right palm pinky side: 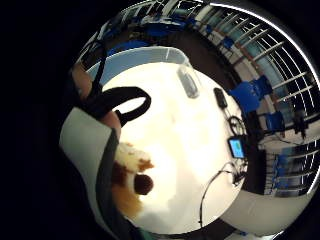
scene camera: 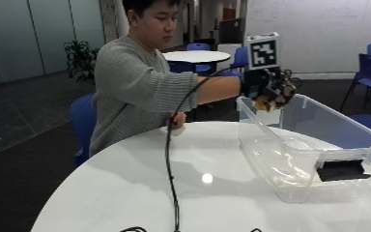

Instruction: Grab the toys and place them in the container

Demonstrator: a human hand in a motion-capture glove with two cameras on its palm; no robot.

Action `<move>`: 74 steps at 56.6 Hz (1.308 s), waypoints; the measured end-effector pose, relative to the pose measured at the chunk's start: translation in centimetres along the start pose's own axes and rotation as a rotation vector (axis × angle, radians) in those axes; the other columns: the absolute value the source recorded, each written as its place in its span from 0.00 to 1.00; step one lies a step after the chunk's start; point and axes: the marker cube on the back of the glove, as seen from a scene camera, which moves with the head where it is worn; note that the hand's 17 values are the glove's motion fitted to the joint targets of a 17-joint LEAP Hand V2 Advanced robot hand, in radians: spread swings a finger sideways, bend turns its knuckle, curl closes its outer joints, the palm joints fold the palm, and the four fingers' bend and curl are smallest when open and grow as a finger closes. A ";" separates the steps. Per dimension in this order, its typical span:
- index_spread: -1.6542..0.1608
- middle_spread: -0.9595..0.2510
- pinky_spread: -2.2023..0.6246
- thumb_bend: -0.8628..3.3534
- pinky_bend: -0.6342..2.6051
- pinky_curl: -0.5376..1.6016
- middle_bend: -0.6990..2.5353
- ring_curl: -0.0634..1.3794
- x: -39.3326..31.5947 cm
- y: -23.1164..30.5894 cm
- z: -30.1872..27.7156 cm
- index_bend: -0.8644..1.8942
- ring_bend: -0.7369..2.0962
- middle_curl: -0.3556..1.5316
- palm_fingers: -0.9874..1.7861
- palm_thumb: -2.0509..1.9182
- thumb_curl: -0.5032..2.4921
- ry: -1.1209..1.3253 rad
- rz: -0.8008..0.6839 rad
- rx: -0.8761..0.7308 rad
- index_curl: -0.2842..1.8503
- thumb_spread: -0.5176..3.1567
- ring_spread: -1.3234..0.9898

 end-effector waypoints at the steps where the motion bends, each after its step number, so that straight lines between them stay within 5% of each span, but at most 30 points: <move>1: 0.65 0.52 0.63 0.22 0.51 0.43 0.40 0.38 0.0 -1.1 0.6 0.37 0.58 0.54 0.63 0.69 0.49 0.045 -0.002 -0.008 0.29 0.34 0.37; 11: 0.65 0.52 0.63 0.22 0.51 0.44 0.40 0.39 -1.7 -7.4 5.2 0.36 0.57 0.56 0.61 0.69 0.51 0.139 0.039 -0.073 0.29 0.34 0.37; 25: 0.65 0.51 0.63 0.21 0.52 0.44 0.39 0.40 -1.3 -9.3 8.2 0.37 0.57 0.58 0.60 0.69 0.52 0.155 0.037 -0.144 0.29 0.34 0.37; 34: 0.66 0.50 0.64 0.21 0.56 0.45 0.37 0.42 -2.1 -8.9 9.6 0.34 0.58 0.59 0.55 0.68 0.53 0.087 0.008 -0.277 0.28 0.36 0.37; 38: 0.69 0.52 0.66 0.19 0.58 0.46 0.35 0.43 -2.0 -8.6 10.0 0.31 0.58 0.57 0.39 0.63 0.49 0.069 0.004 -0.332 0.25 0.42 0.39; 43: 0.71 0.55 0.70 0.19 0.60 0.46 0.31 0.40 -2.1 -8.5 10.3 0.34 0.55 0.53 0.31 0.60 0.45 0.053 -0.003 -0.343 0.23 0.45 0.41; 63: 0.72 0.61 0.77 0.20 0.60 0.44 0.27 0.35 -2.3 -6.9 9.2 0.35 0.52 0.47 0.32 0.56 0.36 0.044 -0.026 -0.354 0.21 0.50 0.47; 74: 0.72 0.62 0.78 0.20 0.58 0.42 0.27 0.34 -1.7 -1.3 2.4 0.36 0.51 0.45 0.32 0.53 0.32 -0.085 -0.072 -0.287 0.21 0.51 0.48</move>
